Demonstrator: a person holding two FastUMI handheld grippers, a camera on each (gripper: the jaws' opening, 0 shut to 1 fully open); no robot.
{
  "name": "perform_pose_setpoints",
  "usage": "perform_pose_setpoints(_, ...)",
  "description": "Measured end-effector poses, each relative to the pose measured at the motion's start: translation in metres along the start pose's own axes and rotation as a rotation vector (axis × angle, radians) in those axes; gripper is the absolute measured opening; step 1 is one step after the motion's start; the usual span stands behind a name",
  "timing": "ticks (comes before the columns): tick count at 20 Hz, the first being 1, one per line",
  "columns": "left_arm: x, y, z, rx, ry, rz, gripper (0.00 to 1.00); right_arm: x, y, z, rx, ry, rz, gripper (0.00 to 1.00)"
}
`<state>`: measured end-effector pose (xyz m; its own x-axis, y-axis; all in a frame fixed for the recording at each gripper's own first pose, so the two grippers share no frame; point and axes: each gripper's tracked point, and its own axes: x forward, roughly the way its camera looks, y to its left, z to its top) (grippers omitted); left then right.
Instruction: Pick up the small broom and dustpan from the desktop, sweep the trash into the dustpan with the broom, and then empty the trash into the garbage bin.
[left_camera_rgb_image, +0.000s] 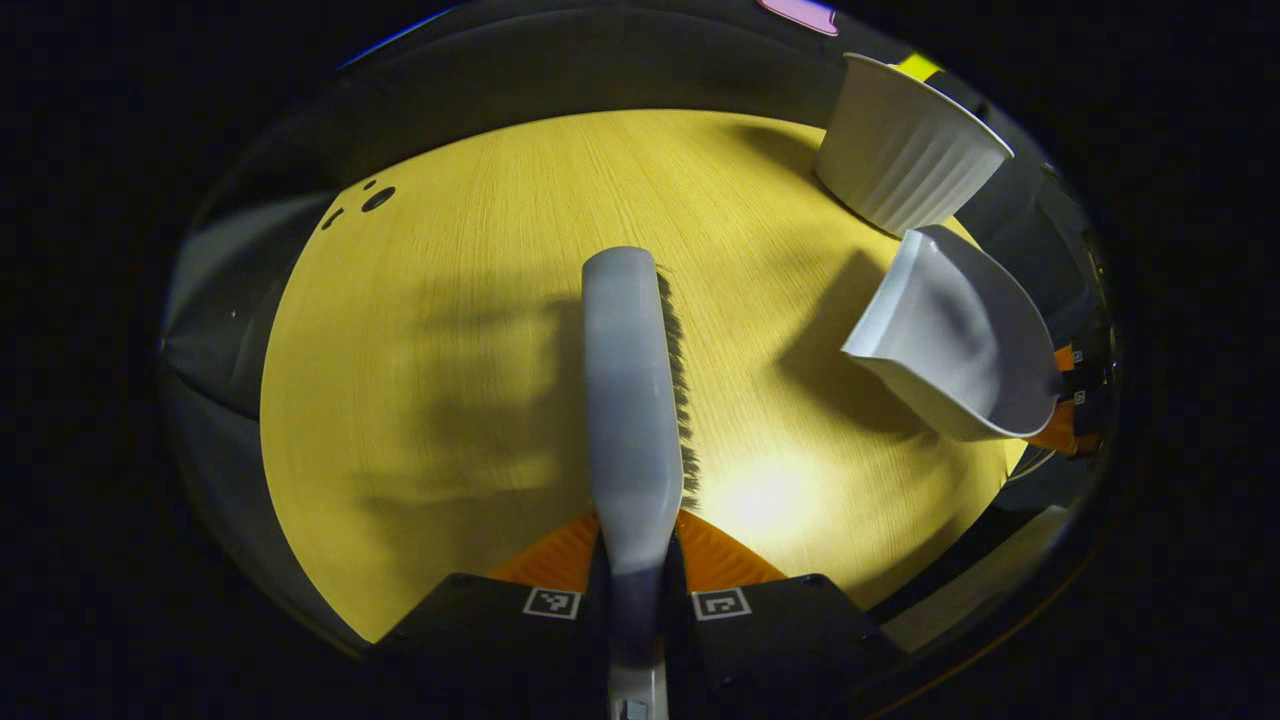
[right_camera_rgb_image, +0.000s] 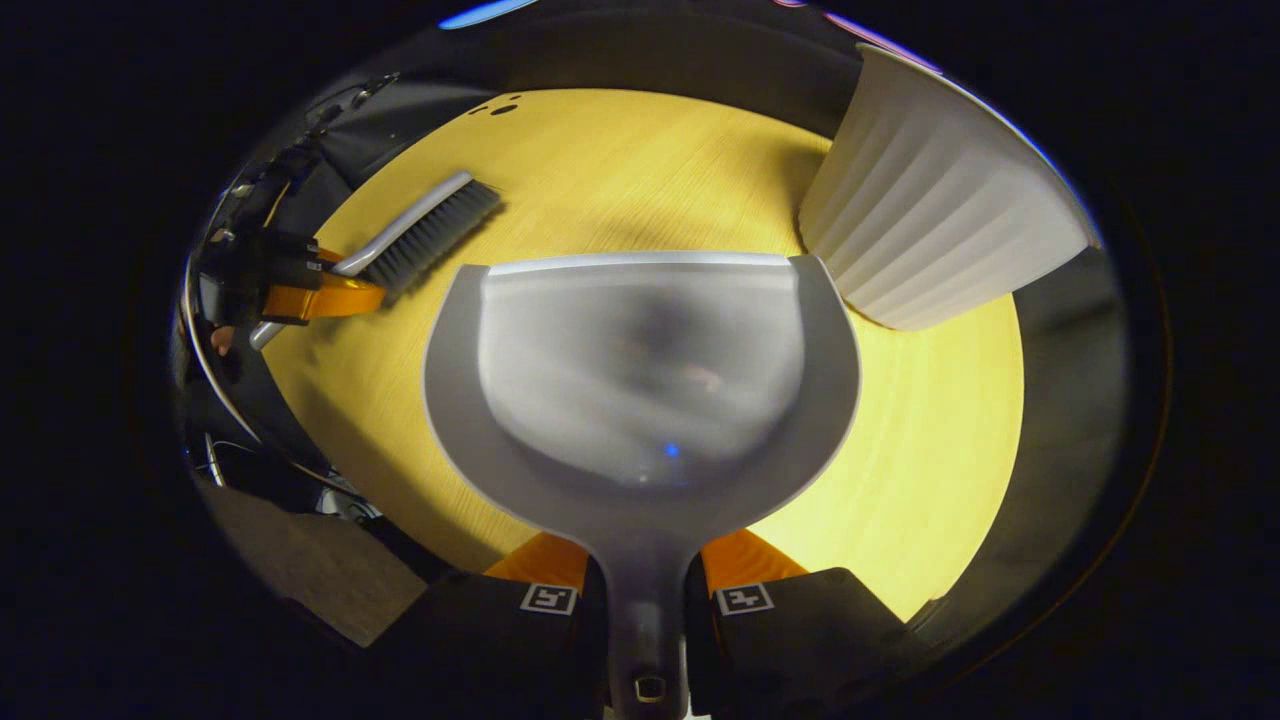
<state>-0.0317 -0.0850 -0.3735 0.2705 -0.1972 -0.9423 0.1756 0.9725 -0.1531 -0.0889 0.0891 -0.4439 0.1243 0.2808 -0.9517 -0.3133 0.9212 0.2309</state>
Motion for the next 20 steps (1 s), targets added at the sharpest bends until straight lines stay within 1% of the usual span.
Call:
perform_pose_setpoints(1, 0.0, 0.001, 0.0, -0.003, 0.006, 0.005, 0.26, 0.007, 0.001, 0.0, 0.007, 0.011, 0.004, 0.35)
perform_pose_setpoints(5, 0.0, -0.001, 0.0, -0.01, 0.023, 0.035, 0.26, 0.017, 0.001, -0.003, 0.012, 0.037, 0.005, 0.35)
perform_pose_setpoints(6, -0.001, -0.001, 0.0, -0.008, 0.028, 0.043, 0.27, 0.02, 0.001, -0.003, 0.008, 0.038, 0.008, 0.4)
perform_pose_setpoints(7, -0.001, -0.001, 0.0, -0.005, 0.034, 0.053, 0.27, 0.022, 0.002, -0.003, 0.007, 0.038, 0.01, 0.36)
perform_pose_setpoints(10, -0.003, -0.001, 0.001, 0.009, 0.044, 0.084, 0.27, 0.026, 0.002, -0.005, 0.001, 0.044, 0.017, 0.35)
perform_pose_setpoints(11, -0.004, -0.001, 0.001, 0.017, 0.045, 0.09, 0.31, 0.029, 0.001, -0.004, -0.007, 0.043, 0.011, 0.35)
perform_pose_setpoints(12, -0.004, -0.001, 0.001, 0.025, 0.047, 0.093, 0.28, 0.029, 0.001, -0.004, -0.016, 0.043, 0.009, 0.36)
perform_pose_setpoints(14, -0.006, 0.0, 0.002, 0.04, 0.051, 0.102, 0.29, 0.028, 0.003, -0.003, -0.012, 0.041, 0.013, 0.36)
perform_pose_setpoints(15, -0.008, 0.002, 0.004, 0.049, 0.049, 0.107, 0.33, 0.028, 0.003, -0.003, -0.011, 0.041, 0.014, 0.36)
perform_pose_setpoints(16, -0.008, 0.002, 0.006, 0.06, 0.046, 0.106, 0.33, 0.028, 0.002, -0.003, -0.01, 0.043, 0.015, 0.41)
perform_pose_setpoints(17, -0.009, 0.002, 0.008, 0.071, 0.043, 0.109, 0.35, 0.029, 0.002, -0.002, -0.008, 0.042, 0.016, 0.36)
perform_pose_setpoints(18, -0.009, 0.001, 0.01, 0.079, 0.039, 0.114, 0.37, 0.029, 0.003, -0.004, -0.007, 0.048, 0.021, 0.37)
perform_pose_setpoints(19, -0.01, 0.002, 0.012, 0.084, 0.034, 0.12, 0.43, 0.029, 0.004, -0.003, -0.002, 0.05, 0.029, 0.37)
perform_pose_setpoints(20, -0.011, 0.002, 0.013, 0.084, 0.031, 0.124, 0.46, 0.028, 0.005, -0.003, 0.005, 0.047, 0.04, 0.37)
